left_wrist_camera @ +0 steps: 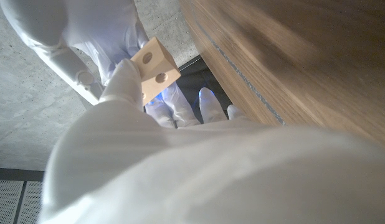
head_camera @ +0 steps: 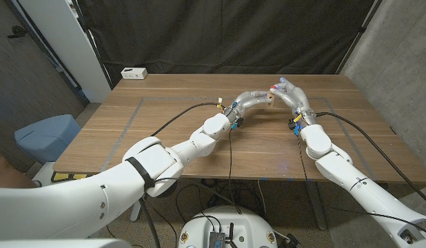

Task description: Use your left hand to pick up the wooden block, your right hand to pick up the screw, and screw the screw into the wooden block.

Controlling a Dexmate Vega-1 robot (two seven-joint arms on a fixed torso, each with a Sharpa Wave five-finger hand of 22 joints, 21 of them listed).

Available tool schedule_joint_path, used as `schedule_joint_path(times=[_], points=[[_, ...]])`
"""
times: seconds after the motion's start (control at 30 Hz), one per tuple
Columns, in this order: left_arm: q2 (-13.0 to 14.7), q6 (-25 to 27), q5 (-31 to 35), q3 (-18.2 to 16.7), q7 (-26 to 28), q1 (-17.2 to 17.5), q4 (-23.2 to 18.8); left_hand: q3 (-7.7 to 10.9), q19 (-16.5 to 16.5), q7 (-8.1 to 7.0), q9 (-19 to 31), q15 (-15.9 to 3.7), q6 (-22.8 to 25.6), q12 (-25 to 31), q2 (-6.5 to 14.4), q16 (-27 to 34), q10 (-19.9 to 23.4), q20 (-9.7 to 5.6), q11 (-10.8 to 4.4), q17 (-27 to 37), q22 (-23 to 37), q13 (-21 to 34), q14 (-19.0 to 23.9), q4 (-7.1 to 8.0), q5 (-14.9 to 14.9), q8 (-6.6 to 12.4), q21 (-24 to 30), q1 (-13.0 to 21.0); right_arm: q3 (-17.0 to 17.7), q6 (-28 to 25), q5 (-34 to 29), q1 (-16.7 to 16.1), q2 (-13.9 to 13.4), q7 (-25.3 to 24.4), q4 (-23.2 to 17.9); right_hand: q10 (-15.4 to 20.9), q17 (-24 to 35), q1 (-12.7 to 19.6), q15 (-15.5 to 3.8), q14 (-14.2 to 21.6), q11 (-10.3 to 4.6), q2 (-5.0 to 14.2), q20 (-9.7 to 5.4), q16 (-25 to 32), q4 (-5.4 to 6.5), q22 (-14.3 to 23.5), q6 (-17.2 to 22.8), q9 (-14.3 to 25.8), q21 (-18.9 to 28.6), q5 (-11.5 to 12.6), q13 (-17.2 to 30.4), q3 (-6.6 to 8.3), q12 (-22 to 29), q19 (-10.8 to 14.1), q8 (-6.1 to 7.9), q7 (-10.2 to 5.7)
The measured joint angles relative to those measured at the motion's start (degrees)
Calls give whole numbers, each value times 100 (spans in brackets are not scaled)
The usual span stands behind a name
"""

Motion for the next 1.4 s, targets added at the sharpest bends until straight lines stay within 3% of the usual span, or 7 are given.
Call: schedule_joint_path(times=[0.7, 1.4], points=[[-28, 30, -20, -4, -42, -19, 42, -22, 0, 0, -4, 30, 0, -21, 15, 0, -2, 0, 2, 0, 0, 4, 31, 23, -10, 1, 0, -17, -4, -71, 25, -54, -41, 31, -63, -30, 0, 0, -5, -47, -31, 0, -1, 0, 0, -1, -87, -37, 0, -1, 0, 0, 0, 1, -1, 7], [25, 11, 9, 7, -2, 82, -151, -19, 35, 0, 0, 29, 0, -36, 15, 0, -3, -9, 3, 0, 0, 29, 31, 26, 28, 0, 0, -18, 39, -85, 64, -150, -94, 31, -133, -144, 0, -46, 26, -78, 22, -46, 11, 0, 5, -2, -408, -176, 0, -1, 0, -4, -21, -51, -196, -21]])
